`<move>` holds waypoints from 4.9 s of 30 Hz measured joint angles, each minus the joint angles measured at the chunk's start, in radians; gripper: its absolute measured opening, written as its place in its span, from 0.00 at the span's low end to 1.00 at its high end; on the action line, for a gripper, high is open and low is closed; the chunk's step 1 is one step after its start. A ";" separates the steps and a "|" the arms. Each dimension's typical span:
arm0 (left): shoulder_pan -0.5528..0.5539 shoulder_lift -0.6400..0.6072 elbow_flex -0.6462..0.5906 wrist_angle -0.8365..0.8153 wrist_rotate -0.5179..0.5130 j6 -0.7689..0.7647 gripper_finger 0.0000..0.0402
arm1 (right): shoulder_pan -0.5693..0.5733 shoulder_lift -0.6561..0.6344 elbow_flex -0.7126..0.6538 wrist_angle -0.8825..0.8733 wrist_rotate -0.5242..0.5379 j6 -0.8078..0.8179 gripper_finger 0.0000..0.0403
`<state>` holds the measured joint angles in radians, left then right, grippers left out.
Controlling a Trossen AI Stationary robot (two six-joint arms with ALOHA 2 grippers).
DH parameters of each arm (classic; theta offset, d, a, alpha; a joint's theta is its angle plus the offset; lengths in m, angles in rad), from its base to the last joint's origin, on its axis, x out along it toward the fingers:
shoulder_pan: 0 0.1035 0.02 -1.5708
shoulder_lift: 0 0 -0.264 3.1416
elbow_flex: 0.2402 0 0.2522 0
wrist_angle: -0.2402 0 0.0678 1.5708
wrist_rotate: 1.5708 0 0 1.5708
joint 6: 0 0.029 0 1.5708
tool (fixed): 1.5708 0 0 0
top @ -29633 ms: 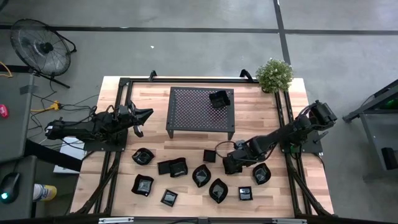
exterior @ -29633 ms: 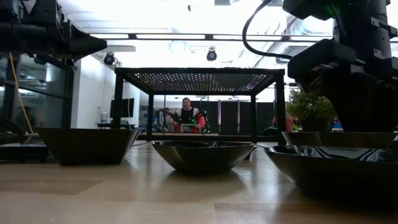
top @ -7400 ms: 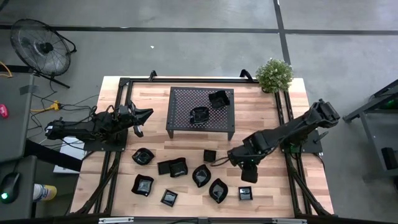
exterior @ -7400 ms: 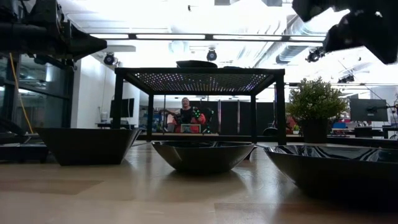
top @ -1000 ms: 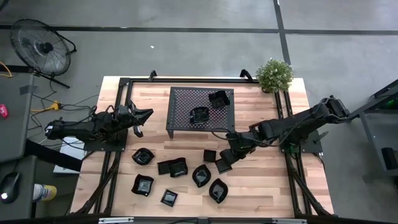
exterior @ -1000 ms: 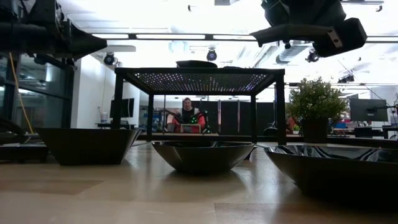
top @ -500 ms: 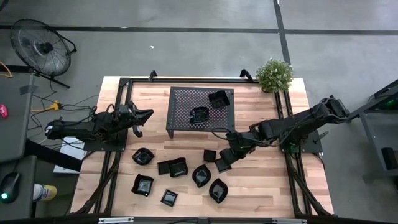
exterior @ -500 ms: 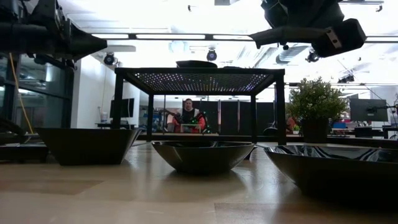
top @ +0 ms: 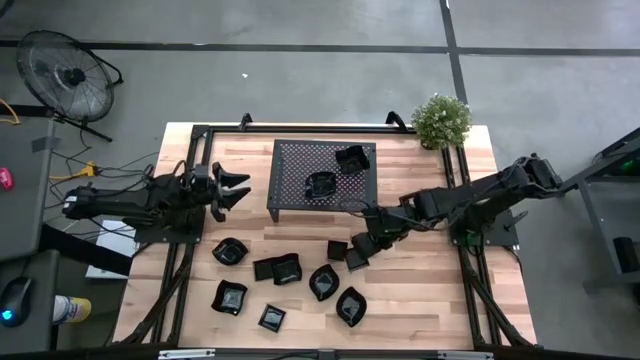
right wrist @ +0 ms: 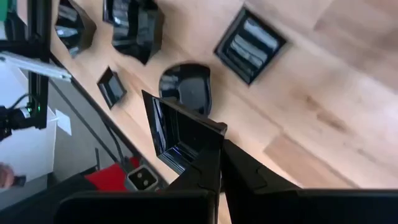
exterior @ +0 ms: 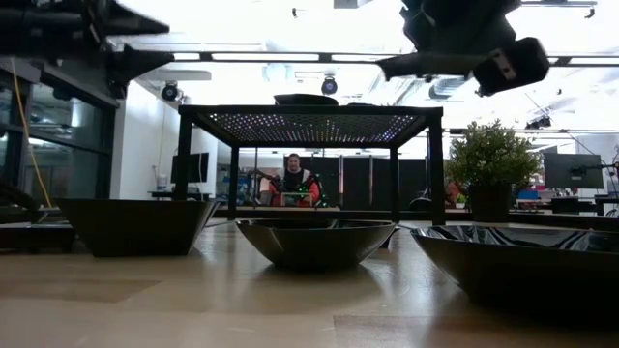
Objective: Pick & Place Mini shaped plates
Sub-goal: Put the black square plate on the shelf
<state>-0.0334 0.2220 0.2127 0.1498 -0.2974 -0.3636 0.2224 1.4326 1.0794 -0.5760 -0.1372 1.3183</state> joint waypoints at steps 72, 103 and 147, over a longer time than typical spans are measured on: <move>-0.249 1.338 0.892 -0.259 -0.141 -0.729 0.63 | -0.160 0.000 -0.001 0.016 0.181 -0.613 0.02; -0.249 1.338 1.077 -0.411 -0.320 -0.326 0.63 | -0.203 -0.159 0.000 0.204 0.187 -0.741 0.01; -0.229 1.378 1.076 -0.284 -0.284 -0.254 0.08 | -0.197 -0.159 0.000 0.256 0.102 -0.849 0.04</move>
<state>-0.2619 1.6001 1.2892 -0.1340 -0.5815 -0.6174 0.0250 1.2732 1.0790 -0.3199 -0.0353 0.4698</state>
